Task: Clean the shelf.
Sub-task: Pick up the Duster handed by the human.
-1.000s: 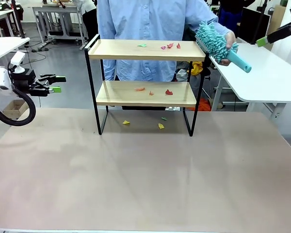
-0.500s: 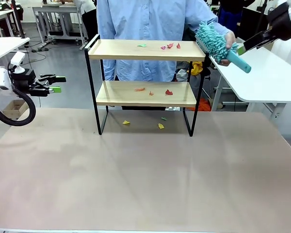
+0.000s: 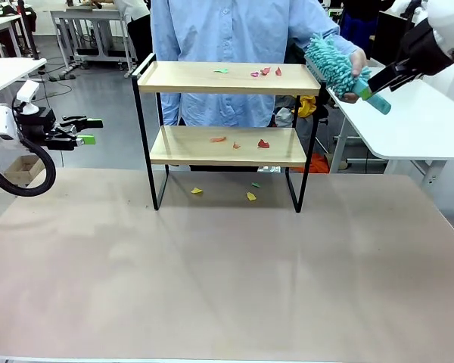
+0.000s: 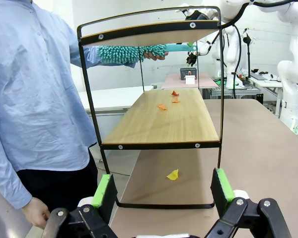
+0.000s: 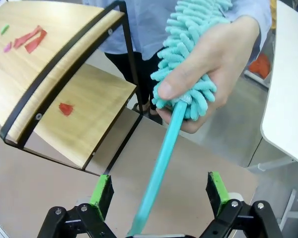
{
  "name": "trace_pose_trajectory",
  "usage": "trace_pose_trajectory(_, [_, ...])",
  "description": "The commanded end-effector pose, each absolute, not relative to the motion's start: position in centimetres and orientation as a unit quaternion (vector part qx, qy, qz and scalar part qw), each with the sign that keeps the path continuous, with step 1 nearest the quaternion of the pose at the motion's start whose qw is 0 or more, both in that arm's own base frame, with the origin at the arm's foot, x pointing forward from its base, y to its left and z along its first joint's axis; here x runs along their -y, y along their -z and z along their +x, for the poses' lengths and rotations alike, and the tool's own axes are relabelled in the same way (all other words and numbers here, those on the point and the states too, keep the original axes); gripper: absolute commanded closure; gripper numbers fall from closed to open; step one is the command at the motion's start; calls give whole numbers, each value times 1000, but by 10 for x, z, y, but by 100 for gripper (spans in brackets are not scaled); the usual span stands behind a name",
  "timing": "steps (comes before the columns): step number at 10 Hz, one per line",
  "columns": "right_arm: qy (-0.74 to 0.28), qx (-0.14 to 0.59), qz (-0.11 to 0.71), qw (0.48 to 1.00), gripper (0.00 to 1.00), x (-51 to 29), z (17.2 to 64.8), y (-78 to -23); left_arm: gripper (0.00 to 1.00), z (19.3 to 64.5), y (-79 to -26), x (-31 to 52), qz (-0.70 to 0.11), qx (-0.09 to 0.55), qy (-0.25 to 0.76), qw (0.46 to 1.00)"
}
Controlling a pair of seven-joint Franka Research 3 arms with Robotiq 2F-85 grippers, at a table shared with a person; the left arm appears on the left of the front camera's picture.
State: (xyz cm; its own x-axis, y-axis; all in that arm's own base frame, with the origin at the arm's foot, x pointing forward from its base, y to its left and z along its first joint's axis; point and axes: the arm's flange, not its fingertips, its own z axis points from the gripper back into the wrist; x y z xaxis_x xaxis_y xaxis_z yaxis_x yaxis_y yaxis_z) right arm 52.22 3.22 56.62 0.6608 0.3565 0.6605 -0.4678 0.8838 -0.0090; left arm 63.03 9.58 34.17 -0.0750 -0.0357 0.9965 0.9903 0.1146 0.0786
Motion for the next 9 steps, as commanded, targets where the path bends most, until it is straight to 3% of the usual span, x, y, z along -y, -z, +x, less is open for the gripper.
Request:
trace_pose_trajectory(1, [-212,333,77,915,0,-36,527,-566,0,630,-345,-95,-440,539,500,517])
trace_pose_trajectory(2, [-210,332,80,916,0,-36,528,-566,0,630,-345,-95,-440,539,500,517])
trace_pose_trajectory(3, [-205,337,84,915,49,-36,528,-567,0,630,-345,-95,-440,539,500,517])
trace_pose_trajectory(4, [-205,334,85,916,60,-36,528,-567,0,630,-345,-95,-440,539,500,517])
trace_pose_trajectory(5, [-203,334,86,917,100,-36,528,-567,0,630,-345,-95,-440,539,500,517])
trace_pose_trajectory(7, [-200,332,86,918,100,-36,528,-568,0,630,-345,-95,-440,539,500,517])
trace_pose_trajectory(8, [-199,330,87,918,86,-36,528,-567,0,630,-345,-95,-440,539,500,517])
trace_pose_trajectory(9, [-197,331,86,919,95,-36,528,-568,0,630,-345,-95,-440,539,500,517])
